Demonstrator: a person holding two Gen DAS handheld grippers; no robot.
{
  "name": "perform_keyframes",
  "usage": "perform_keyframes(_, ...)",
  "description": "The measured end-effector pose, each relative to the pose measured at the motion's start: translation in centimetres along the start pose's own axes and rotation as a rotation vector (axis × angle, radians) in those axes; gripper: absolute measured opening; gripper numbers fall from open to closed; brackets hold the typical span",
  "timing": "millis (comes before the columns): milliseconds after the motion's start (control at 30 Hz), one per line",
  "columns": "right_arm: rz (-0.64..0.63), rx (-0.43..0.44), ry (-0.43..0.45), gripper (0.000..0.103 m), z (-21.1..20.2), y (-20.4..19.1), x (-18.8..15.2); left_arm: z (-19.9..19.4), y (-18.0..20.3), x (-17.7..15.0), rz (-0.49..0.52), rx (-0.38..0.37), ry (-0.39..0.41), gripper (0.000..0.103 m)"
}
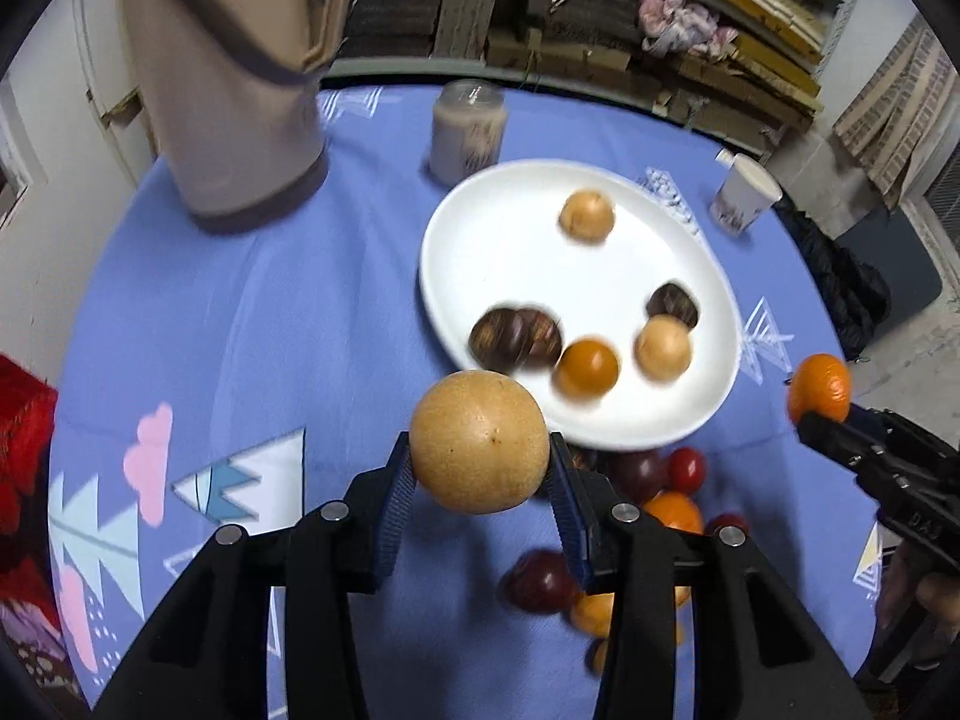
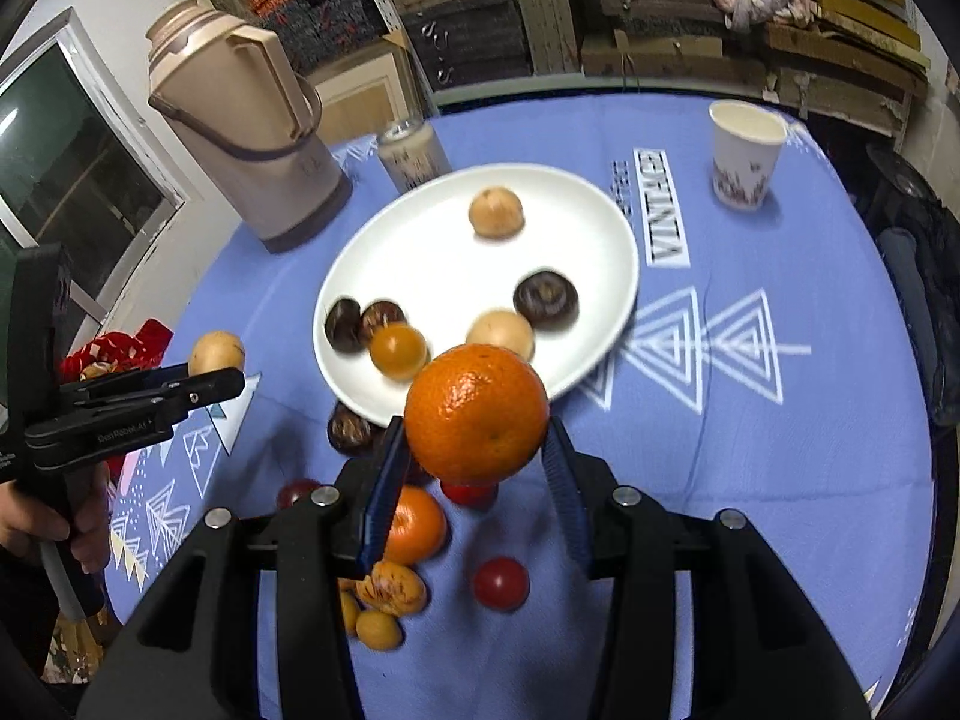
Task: Organize fruits
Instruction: 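Lower the mandarin and pear onto the plate and open both tools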
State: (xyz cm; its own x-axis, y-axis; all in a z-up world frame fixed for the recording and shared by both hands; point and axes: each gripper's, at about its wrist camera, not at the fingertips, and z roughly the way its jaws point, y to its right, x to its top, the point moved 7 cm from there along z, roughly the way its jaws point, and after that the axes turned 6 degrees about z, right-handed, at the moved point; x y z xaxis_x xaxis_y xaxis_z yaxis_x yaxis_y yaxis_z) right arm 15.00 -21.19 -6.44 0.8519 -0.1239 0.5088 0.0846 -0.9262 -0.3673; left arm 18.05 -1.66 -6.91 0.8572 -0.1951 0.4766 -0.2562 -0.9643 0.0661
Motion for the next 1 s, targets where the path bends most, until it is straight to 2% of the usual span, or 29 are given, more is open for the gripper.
perform_keyframes(167,-0.027,-0.013,0.01,0.044,1.7,-0.3,2.4,0.9,1.3,3.0,0.033,-0.005,0.03,0.043)
perform_keyframes(433,-0.008,-0.015,-0.004,0.044,6.8,-0.3,5.5,5.1,1.5,5.9,0.032,-0.01,0.019,0.043)
perform_keyframes(833,-0.025,-0.038,-0.066,0.045,12.4,-0.5,6.3,9.9,1.1,6.7,0.02,-0.015,-0.036,0.044)
perform_keyframes(900,-0.028,-0.04,-0.079,0.045,12.9,-0.7,6.1,10.5,1.3,6.6,0.015,-0.023,-0.056,0.053)
perform_keyframes(1000,-0.021,-0.041,-0.07,0.045,12.5,-0.6,6.1,10.3,0.7,6.5,-0.017,0.015,-0.051,0.07)
